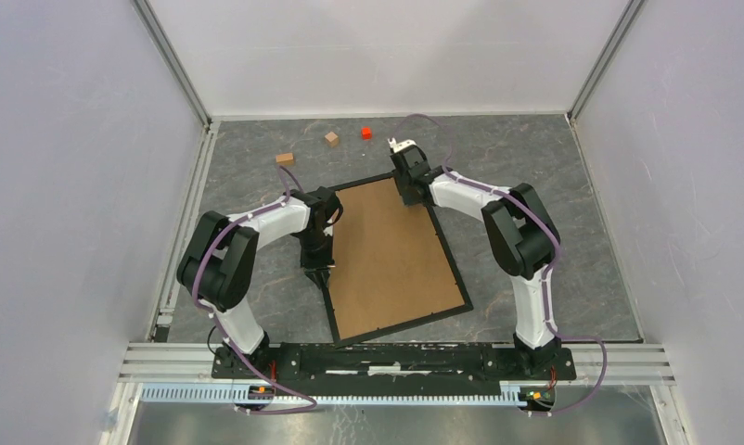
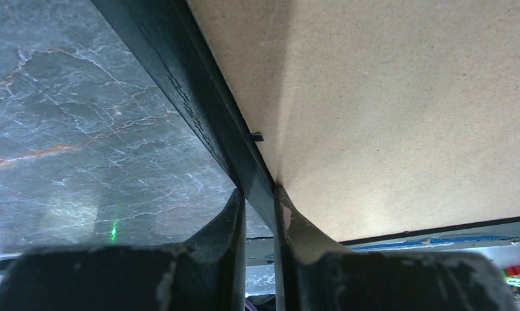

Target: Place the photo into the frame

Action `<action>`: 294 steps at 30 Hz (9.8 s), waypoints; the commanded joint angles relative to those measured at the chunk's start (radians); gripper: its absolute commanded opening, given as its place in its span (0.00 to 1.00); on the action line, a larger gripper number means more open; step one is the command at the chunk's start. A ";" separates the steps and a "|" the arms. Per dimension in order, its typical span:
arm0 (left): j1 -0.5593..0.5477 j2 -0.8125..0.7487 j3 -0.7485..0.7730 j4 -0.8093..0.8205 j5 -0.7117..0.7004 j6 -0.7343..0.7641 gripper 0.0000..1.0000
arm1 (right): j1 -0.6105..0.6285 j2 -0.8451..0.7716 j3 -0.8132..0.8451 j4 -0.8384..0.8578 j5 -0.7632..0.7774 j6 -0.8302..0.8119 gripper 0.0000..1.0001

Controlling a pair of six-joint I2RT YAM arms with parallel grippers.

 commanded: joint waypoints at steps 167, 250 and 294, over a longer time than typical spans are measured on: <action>-1.080 0.036 0.202 0.456 -0.666 0.143 1.00 | -0.247 -1.042 -0.923 -0.096 -0.453 0.195 0.00; -0.759 -0.745 0.187 0.843 -0.444 0.070 0.02 | -0.248 -1.324 -0.120 -0.399 -0.074 0.027 0.54; 0.139 0.015 -0.335 1.886 0.815 -1.034 0.02 | -0.246 -1.326 -0.364 -0.359 -0.131 -0.007 0.55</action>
